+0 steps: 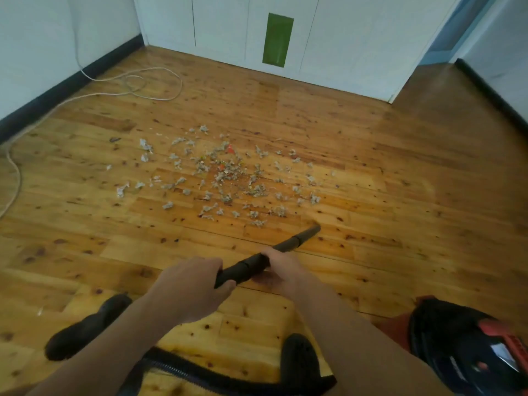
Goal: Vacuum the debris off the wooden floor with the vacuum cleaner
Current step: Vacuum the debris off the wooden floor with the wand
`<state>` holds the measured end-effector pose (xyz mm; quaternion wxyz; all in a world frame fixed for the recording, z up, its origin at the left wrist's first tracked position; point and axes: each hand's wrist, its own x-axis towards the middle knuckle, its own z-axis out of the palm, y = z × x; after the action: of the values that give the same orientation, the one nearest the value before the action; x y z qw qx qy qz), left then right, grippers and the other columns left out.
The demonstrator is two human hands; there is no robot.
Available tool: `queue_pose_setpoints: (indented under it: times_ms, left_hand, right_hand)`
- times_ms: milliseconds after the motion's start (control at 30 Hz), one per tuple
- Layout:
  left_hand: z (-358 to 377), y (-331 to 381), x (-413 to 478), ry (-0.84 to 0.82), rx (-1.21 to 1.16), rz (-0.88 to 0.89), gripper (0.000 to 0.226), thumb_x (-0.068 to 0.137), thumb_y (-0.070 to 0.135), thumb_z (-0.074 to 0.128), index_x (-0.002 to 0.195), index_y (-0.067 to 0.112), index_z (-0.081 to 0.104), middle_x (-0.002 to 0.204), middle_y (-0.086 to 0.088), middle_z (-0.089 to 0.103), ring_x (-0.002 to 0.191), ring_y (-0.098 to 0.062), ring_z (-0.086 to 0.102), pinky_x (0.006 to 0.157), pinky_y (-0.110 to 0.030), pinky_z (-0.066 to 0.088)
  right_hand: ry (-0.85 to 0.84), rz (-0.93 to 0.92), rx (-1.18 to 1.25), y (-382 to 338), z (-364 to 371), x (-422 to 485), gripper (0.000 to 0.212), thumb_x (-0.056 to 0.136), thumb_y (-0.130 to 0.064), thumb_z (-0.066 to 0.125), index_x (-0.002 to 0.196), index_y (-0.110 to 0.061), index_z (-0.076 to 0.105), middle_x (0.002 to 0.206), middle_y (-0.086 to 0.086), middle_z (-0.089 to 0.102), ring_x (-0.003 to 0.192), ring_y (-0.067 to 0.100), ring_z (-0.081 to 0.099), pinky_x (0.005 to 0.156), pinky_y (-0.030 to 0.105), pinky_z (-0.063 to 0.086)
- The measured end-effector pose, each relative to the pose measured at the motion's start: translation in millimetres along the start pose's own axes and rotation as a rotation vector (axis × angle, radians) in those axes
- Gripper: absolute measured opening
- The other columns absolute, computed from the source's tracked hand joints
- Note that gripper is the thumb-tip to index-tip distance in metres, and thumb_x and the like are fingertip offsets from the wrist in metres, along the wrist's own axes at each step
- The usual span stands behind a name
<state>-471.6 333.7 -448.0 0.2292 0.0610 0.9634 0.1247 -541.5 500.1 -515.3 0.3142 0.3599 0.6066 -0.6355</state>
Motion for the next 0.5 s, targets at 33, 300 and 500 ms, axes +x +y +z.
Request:
queue_pose_setpoints:
  times_ms: [33,300,500]
  left_hand:
    - [0,-3,3,0.01,-0.017,-0.025,0.028,0.097,0.055,0.042,0.095,0.028,0.048,0.083,0.008,0.054,0.065,-0.007,0.052,0.052,-0.021,0.037]
    - [-15,-20,18,0.173,0.2,-0.084,0.044,0.087,0.077,0.034,0.098,0.035,0.044,0.069,0.013,0.051,0.055,-0.003,0.048,0.045,-0.02,0.034]
    - [-12,-18,24,0.154,0.237,-0.026,0.038,0.096,0.064,0.03,0.104,0.031,0.045,0.071,0.011,0.049,0.056,-0.005,0.047,0.046,-0.022,0.035]
  right_hand:
    - [-0.011,0.003,-0.005,-3,5,2,0.024,0.096,-0.02,0.06,0.114,-0.009,0.049,0.105,0.014,0.058,0.081,0.03,0.068,0.051,0.034,0.058]
    - [-0.088,0.029,-0.007,-21,27,6,0.019,0.094,-0.015,0.062,0.106,-0.005,0.052,0.102,0.018,0.061,0.08,0.029,0.067,0.052,0.032,0.058]
    - [-0.063,0.029,-0.061,-28,34,9,0.014,0.094,-0.017,0.063,0.096,-0.007,0.053,0.103,0.016,0.061,0.088,0.03,0.065,0.07,0.037,0.058]
